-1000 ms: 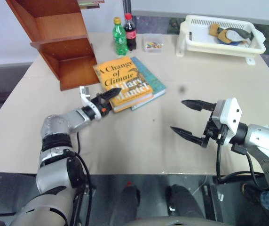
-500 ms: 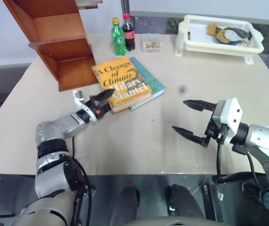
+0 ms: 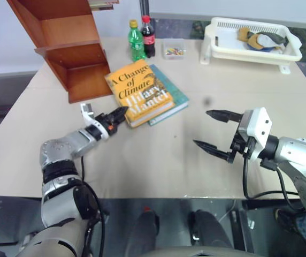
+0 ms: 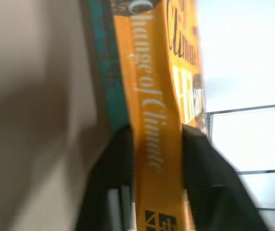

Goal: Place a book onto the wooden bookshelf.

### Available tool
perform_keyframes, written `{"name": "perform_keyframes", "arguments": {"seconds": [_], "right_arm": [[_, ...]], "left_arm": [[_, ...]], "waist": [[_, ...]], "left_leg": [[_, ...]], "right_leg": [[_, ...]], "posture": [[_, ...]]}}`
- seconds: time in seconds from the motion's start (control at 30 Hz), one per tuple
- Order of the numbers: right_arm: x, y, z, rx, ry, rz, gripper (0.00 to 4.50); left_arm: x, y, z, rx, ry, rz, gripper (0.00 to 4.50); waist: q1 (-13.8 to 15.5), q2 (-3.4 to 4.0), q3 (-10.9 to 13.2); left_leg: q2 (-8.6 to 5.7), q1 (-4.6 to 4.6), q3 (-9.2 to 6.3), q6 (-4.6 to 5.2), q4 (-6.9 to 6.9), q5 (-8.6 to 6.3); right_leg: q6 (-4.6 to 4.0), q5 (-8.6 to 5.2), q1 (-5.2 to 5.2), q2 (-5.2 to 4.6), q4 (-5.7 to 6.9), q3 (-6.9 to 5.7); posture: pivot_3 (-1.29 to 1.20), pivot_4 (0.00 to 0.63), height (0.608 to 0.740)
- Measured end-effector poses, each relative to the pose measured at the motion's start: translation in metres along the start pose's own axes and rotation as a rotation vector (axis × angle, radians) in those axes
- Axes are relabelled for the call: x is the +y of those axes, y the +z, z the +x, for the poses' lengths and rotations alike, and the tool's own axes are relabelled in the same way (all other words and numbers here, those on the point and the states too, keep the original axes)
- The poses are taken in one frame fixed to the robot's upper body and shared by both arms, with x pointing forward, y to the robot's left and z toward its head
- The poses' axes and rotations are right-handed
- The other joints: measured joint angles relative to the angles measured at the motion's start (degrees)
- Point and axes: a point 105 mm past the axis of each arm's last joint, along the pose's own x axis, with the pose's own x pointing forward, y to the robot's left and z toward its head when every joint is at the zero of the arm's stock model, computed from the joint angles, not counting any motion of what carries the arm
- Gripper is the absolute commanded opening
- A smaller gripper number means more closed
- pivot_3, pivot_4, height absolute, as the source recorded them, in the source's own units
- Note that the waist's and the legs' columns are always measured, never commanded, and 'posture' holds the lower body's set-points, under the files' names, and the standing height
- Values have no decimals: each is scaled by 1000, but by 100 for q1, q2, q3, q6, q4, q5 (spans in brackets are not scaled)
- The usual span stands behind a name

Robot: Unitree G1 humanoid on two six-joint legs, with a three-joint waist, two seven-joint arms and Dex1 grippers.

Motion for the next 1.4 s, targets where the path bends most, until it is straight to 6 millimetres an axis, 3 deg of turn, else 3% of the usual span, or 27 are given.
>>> {"name": "perform_keyframes", "arguments": {"seconds": [0.43, 0.47, 0.5, 0.67, 0.7, 1.07, 1.2, 1.37, 1.4], "right_arm": [[1, 0, 2, -6, -5, -3, 4229], [1, -1, 2, -6, -5, -2, 4229], [0, -1, 2, -4, -7, -3, 4229], [0, -2, 2, -4, -10, -5, 4229], [0, -2, 2, -4, -11, -6, 4229], [-1, -1, 2, -7, -13, -14, 4229], [-1, -1, 2, -6, -13, -13, 4229], [-1, -1, 2, -6, -14, -13, 4229], [-1, -1, 2, -6, -14, -12, 4229]], "left_arm": [[-4, 1, -2, 5, 0, 32, 597], [-5, 0, -2, 5, 2, 45, 1564], [-6, 0, -2, 6, 6, 55, 1785], [-5, -13, 8, 27, 60, 53, 4128], [-8, -14, 10, 23, 48, 45, 4414], [-17, -17, 10, 19, 21, -22, 4414], [-18, -13, 7, -4, 4, -53, 3155], [-18, -13, 6, -3, 2, -71, 735], [-18, -13, 6, -3, 0, -72, 679]], "waist": [[-2, 0, 0], [-1, 0, 0], [0, 0, 0], [11, 0, 0], [10, -1, 0], [0, -1, 1], [0, -1, 1], [1, -1, 1], [1, -1, 1]], "left_leg": [[0, -1, -1, 0, 0, 0], [0, -1, -1, 0, 0, 0], [0, -1, -1, 0, 0, 0], [-4, -4, -2, 0, 2, 0], [-5, -4, -2, 0, 2, 0], [-6, -4, -2, -1, 2, 0], [-6, -4, -1, -1, 2, 1], [-6, -3, -1, -1, 2, 1], [-6, -4, -2, -2, 2, 1]], "right_leg": [[0, 0, 0, -1, 0, -1], [0, 0, 0, -1, 0, 0], [0, 0, 0, -2, 0, 0], [1, 0, 0, -10, -1, -2], [1, 0, 0, -10, -1, -2], [1, 0, 0, -9, 0, -4], [1, 0, 0, -10, 0, -4], [1, 0, 0, -10, 0, -4], [1, 0, 0, -10, -1, -4]], "posture": [[0, 150, 740], [0, 150, 740], [0, 150, 740], [0, 150, 740], [0, 150, 740], [0, 150, 740], [0, 150, 740], [0, 150, 740], [0, 150, 740]]}}
